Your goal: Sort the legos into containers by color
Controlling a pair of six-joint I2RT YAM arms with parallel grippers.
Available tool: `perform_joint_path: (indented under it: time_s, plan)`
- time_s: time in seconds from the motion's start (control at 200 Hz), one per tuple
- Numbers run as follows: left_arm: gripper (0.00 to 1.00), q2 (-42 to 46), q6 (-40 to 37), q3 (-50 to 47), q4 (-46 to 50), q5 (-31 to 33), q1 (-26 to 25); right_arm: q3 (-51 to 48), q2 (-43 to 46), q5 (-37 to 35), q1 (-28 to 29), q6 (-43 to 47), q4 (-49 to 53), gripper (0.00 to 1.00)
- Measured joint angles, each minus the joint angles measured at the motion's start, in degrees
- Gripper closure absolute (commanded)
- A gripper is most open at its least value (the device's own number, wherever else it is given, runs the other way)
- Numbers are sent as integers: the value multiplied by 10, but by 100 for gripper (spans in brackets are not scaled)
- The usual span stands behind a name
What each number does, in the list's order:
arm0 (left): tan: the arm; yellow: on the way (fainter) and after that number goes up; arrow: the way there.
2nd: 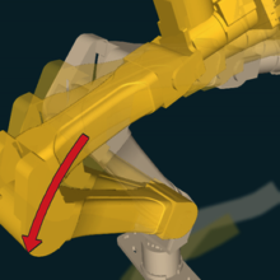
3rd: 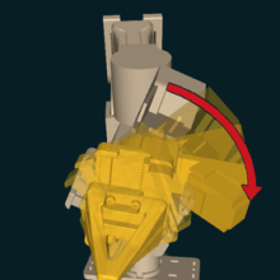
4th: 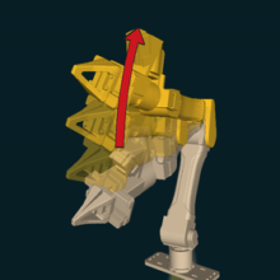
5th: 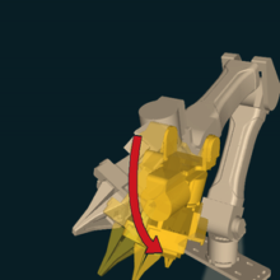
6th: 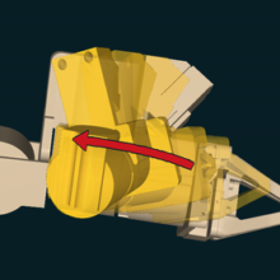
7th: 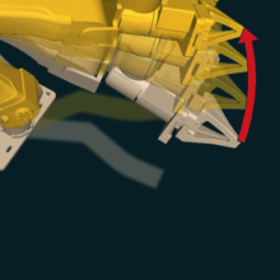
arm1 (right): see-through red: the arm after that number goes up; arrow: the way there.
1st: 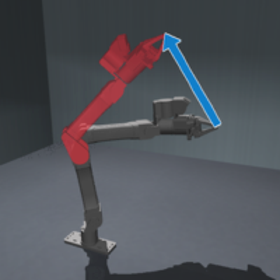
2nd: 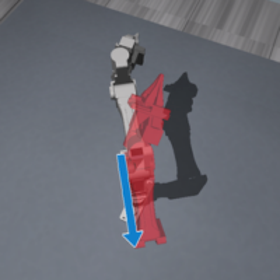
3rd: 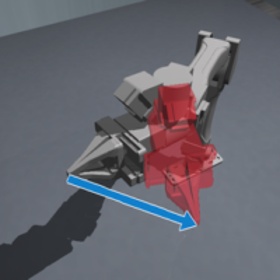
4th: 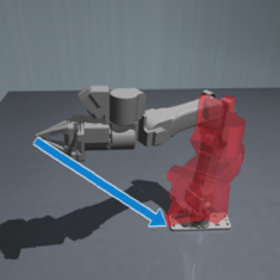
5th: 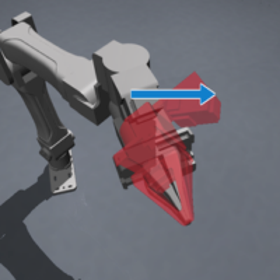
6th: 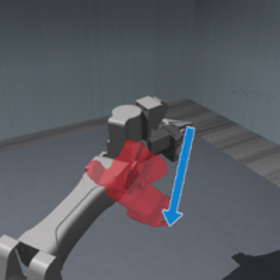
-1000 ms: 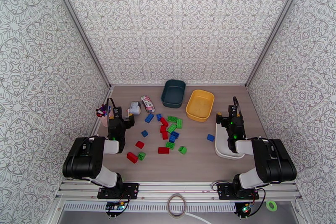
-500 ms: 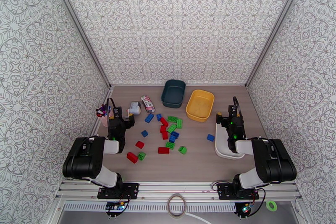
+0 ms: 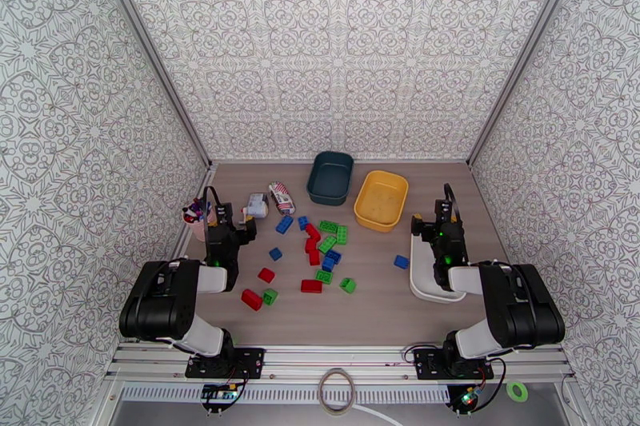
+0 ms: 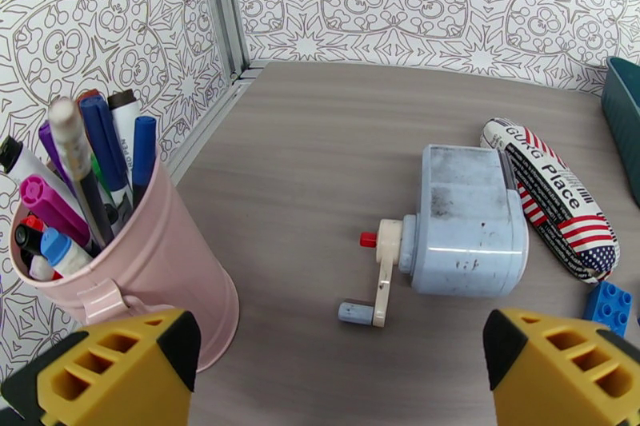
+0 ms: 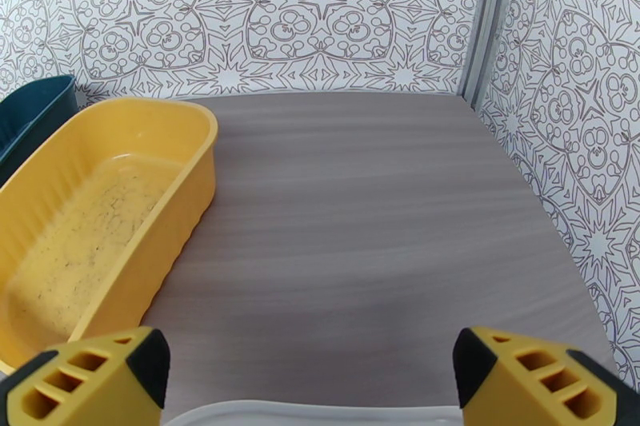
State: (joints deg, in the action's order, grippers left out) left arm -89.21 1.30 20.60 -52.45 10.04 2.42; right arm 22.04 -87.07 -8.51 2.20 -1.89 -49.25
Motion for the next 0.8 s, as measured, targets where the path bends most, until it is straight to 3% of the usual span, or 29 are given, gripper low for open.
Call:
perform_joint_path:
  time_s: [0.4,0.54,0.68,0.8]
  plan:
    - [1,3,0,0,5,-12,3,0,1,-7,0,-2,0,1]
    - [1,60,-5,7,66,6,-13,0,34,-30,0,-9,23,1]
    - [1,163,-29,7,108,34,-65,9,130,-67,0,-24,111,1]
    - [1,264,-43,16,175,55,-115,75,226,-108,0,-54,273,1]
